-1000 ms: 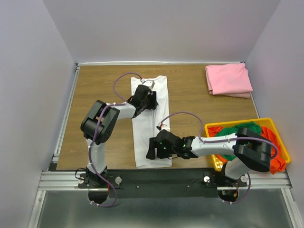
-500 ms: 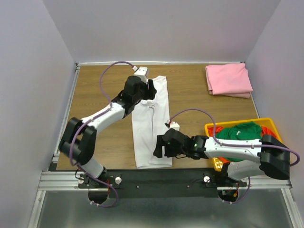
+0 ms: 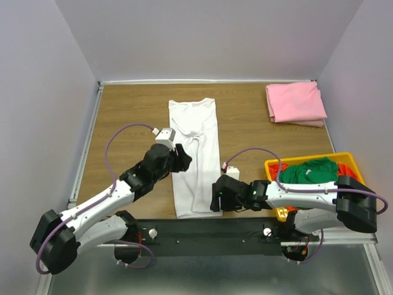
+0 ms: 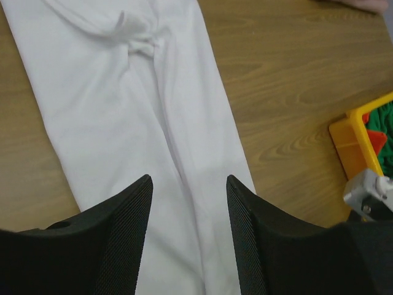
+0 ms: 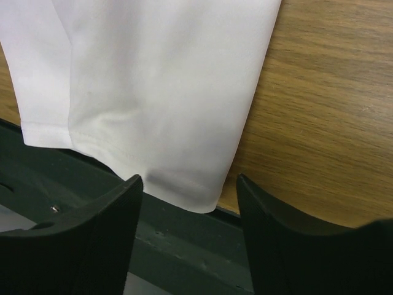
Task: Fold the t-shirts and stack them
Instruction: Fold the tshirt
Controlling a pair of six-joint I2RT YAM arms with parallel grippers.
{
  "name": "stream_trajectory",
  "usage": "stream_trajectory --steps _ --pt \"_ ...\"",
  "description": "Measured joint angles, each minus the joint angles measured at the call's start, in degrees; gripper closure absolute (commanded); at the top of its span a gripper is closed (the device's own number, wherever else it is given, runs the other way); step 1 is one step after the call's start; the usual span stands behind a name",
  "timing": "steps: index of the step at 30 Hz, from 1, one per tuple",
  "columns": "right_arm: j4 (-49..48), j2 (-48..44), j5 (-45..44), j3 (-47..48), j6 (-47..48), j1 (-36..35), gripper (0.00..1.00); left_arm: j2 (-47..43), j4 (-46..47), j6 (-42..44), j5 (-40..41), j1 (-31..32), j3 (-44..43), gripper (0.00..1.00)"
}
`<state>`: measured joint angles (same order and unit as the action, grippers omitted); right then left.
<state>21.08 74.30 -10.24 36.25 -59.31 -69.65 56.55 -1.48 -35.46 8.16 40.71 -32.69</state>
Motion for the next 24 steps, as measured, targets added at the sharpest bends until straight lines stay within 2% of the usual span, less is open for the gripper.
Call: stream_trajectory --steps 9,12,13,15,24 --pt "0.07 0.87 0.11 -0.66 -1.20 -0.55 0.51 -8.72 -11.13 -11.58 2.23 10.32 5.86 0.42" --pt "0.11 1.03 0.22 -1.55 -1.66 -0.55 0.61 -9.53 -15.04 -15.26 3.39 14.62 6.45 0.43" --pt "0.15 1.03 0.24 -1.99 -1.92 -0.57 0.67 -9.66 -16.61 -16.96 3.80 15.85 6.56 0.43" --pt "0.20 1.01 0.26 -2.36 -2.14 -0.57 0.72 -9.60 -18.05 -18.47 4.17 18.16 6.56 0.42" --pt "0.22 -0.24 0.24 -3.78 -2.99 -0.66 0.81 -8.31 -28.92 -28.94 7.21 26.97 5.16 0.43"
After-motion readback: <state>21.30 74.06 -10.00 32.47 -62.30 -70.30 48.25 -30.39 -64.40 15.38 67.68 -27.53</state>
